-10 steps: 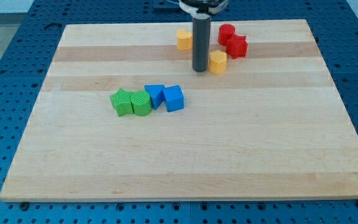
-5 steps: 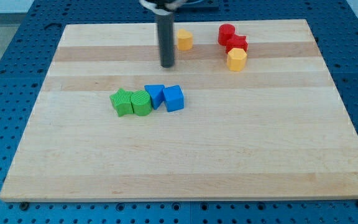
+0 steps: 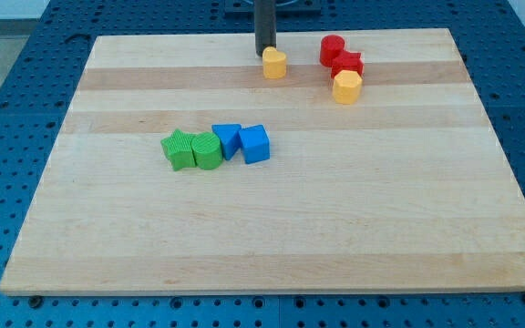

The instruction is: Push the yellow heart towards the center

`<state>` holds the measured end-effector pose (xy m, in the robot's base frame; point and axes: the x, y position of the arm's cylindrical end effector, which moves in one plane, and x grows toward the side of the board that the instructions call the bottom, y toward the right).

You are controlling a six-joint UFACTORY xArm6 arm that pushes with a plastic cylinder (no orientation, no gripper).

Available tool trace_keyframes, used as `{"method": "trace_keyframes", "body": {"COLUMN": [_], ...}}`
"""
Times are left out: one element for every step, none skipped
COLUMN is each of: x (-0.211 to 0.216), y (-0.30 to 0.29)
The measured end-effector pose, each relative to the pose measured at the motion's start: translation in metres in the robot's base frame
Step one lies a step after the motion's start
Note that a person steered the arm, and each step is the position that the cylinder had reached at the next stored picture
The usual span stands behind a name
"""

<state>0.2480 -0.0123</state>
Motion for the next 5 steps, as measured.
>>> {"method": "trace_keyframes", "body": {"x": [0.030, 0.064, 0.095, 0.105, 0.089], "y": [0.000, 0.000, 0.000, -0.004, -0.024]}}
